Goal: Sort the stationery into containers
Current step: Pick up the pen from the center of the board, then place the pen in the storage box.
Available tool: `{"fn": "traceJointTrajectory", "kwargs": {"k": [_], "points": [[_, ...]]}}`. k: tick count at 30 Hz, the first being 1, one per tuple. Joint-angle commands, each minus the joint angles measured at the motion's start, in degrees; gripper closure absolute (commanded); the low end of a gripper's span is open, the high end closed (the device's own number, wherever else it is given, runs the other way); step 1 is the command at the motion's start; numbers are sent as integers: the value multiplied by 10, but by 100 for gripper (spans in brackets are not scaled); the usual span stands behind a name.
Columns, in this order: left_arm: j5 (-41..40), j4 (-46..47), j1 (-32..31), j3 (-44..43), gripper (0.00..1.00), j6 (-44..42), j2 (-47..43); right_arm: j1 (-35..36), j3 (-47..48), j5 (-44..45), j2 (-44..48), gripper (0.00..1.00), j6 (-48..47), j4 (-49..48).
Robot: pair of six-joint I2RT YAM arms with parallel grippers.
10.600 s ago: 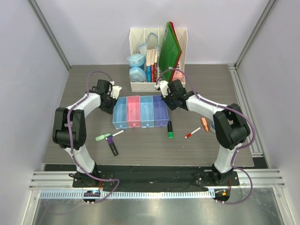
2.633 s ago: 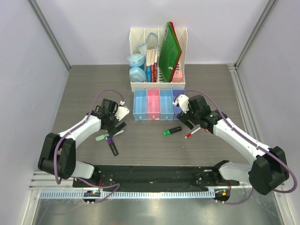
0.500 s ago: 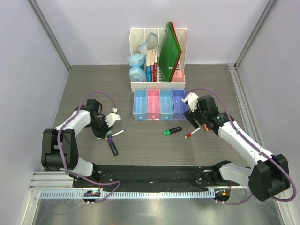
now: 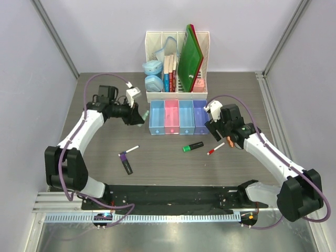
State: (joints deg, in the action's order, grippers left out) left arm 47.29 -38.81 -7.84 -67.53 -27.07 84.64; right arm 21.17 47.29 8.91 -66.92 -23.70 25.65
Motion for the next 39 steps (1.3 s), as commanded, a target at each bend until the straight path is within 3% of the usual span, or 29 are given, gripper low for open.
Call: {"fn": "traceJointTrajectory", "kwargs": {"k": [1, 10, 19, 28, 32, 39], "points": [[11, 273, -37, 24, 100, 227, 26, -2, 18, -3, 2, 17, 9, -24], [-96, 347, -97, -56, 100, 328, 183, -2, -4, 1, 6, 18, -7, -29], [-149, 358, -104, -85, 100, 346, 226, -2, -8, -11, -8, 18, -15, -32], [-150, 326, -104, -107, 54, 344, 242, -3, -18, 14, -64, 17, -26, -52], [-148, 312, -104, -111, 53, 341, 231, -9, -16, 9, -100, 18, -23, -57], [-139, 290, -104, -105, 37, 330, 202, -16, -8, 16, -126, 18, 10, -50]]}}
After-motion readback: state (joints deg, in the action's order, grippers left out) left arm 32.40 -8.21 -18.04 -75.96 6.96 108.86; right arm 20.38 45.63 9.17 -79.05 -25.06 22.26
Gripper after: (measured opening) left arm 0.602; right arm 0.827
